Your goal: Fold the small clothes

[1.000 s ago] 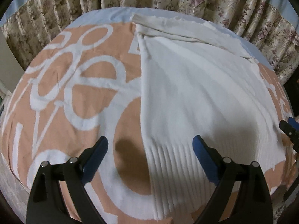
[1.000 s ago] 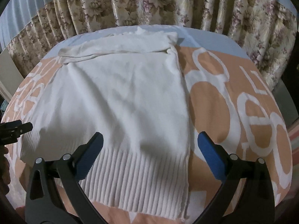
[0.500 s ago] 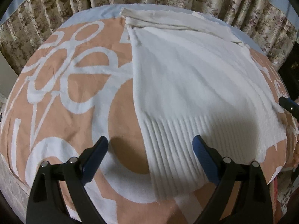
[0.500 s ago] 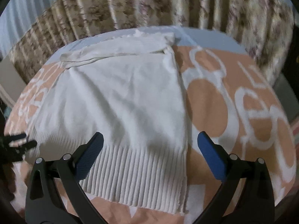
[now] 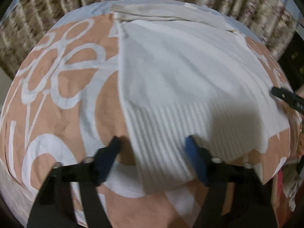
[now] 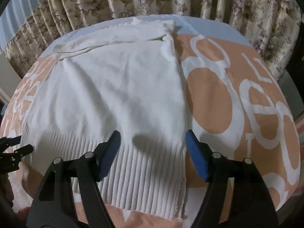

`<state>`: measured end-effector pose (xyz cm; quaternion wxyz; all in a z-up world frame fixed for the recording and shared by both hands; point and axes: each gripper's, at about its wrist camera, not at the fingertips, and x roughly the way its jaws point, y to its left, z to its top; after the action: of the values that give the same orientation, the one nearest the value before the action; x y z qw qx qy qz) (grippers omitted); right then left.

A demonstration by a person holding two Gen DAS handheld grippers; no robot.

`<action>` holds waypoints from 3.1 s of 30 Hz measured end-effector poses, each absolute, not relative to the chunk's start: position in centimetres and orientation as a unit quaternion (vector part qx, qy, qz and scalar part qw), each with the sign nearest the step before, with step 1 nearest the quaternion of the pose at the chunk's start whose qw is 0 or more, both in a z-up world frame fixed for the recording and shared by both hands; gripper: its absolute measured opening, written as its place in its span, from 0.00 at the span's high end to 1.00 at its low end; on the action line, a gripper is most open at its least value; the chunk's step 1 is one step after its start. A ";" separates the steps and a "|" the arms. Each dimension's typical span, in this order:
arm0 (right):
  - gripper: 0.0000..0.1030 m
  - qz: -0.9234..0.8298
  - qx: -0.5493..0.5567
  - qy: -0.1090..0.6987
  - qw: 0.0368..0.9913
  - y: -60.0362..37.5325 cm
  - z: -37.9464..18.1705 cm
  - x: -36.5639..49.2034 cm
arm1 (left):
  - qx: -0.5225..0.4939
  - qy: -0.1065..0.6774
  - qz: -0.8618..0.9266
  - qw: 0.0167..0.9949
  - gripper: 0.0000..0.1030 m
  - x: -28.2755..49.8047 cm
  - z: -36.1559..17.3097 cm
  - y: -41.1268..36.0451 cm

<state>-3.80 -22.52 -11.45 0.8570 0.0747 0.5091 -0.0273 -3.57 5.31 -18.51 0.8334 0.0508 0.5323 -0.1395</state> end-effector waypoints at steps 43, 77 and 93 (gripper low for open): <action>0.90 0.069 0.067 0.435 0.895 -23.0 -5.3 2.9 | 0.025 0.427 -0.141 0.893 0.87 7.6 -11.2 4.0; 0.89 0.061 0.091 0.475 0.873 -27.5 -14.4 25.2 | 0.069 0.449 -0.122 0.883 0.84 28.2 -15.3 2.4; 0.82 0.090 0.082 0.483 0.867 -25.9 -12.8 21.9 | 0.072 0.451 -0.138 0.879 0.72 24.9 -14.0 1.6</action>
<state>21.91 -25.90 -12.81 0.8669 0.0818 0.4833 0.0903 24.87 1.63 -13.96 0.8790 0.0721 0.4508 -0.1377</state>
